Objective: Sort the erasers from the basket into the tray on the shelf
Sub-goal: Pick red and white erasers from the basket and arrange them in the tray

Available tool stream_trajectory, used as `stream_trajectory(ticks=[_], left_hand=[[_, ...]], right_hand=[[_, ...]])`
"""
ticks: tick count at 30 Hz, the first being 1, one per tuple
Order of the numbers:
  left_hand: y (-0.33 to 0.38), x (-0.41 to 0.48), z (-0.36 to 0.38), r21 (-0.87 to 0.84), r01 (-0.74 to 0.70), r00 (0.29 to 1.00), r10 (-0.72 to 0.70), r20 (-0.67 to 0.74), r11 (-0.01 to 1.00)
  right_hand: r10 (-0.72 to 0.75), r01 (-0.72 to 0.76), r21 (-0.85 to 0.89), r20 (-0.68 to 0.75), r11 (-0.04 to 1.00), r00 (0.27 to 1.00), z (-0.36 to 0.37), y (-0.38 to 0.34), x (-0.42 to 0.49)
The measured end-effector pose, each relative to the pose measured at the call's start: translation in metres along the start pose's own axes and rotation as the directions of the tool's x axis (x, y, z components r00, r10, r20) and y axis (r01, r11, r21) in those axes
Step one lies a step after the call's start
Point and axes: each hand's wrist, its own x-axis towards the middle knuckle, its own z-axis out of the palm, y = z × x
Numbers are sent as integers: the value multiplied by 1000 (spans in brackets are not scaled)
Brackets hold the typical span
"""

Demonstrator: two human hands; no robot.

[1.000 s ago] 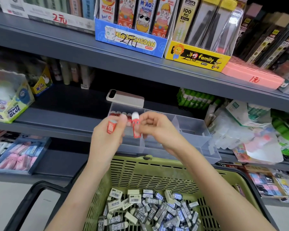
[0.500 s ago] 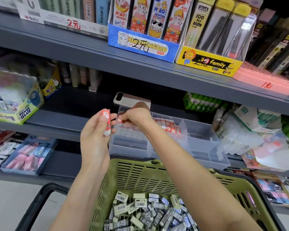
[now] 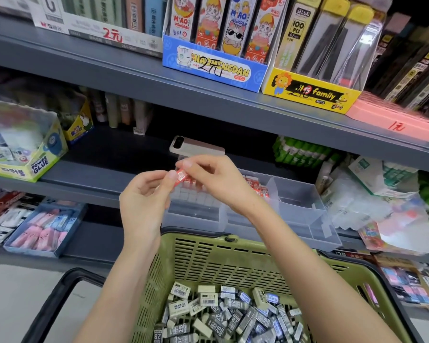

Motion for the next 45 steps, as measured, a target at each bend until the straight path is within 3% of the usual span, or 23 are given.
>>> stream_trajectory(ticks=[4, 7, 9, 12, 16, 20, 24, 27, 31, 37, 41, 45], left_hand=[[-1, 0, 0, -28, -2, 1000, 2, -2, 1000], [0, -1, 1, -53, -28, 999, 29, 30, 998], [-2, -1, 1, 32, -56, 997, 54, 52, 998], [-9, 0, -2, 376, -133, 991, 112, 77, 917], [-15, 3, -3, 597, -166, 983, 82, 165, 785], [-17, 1, 0, 680, -243, 955, 46, 294, 692], [-19, -1, 0, 739, -288, 940, 33, 339, 609], [-18, 0, 0, 745, -294, 936, 23, 351, 599], [-17, 0, -1, 749, -295, 935, 18, 355, 594], [-14, -3, -2, 771, -301, 944, 63, 323, 562], [-14, -15, -2, 797, -370, 929, 195, 314, 477], [-17, -34, -4, 789, -444, 891, 303, 338, 425]], right_hand=[[55, -44, -105, 104, 993, 993, -6, 0, -9], [162, -175, 48, 204, 983, 966, -9, 5, -15], [241, -258, 214, 105, 942, 965, -12, 9, -12], [394, -336, 287, -176, 897, 902, -15, 17, 2], [449, -462, 50, -350, 885, 822, -3, 30, 25], [455, -544, -210, -354, 813, 817, 9, 31, 42], [430, -494, -502, -248, 710, 868, 10, 28, 42], [409, -470, -555, -239, 687, 881, 10, 28, 40], [329, -410, -523, -245, 748, 912, 10, 29, 29], [32, -129, -299, -309, 945, 951, 1, 19, -36], [74, -109, -127, -253, 986, 965, -7, 39, -115], [271, -314, -248, -193, 916, 943, -18, 96, -182]])
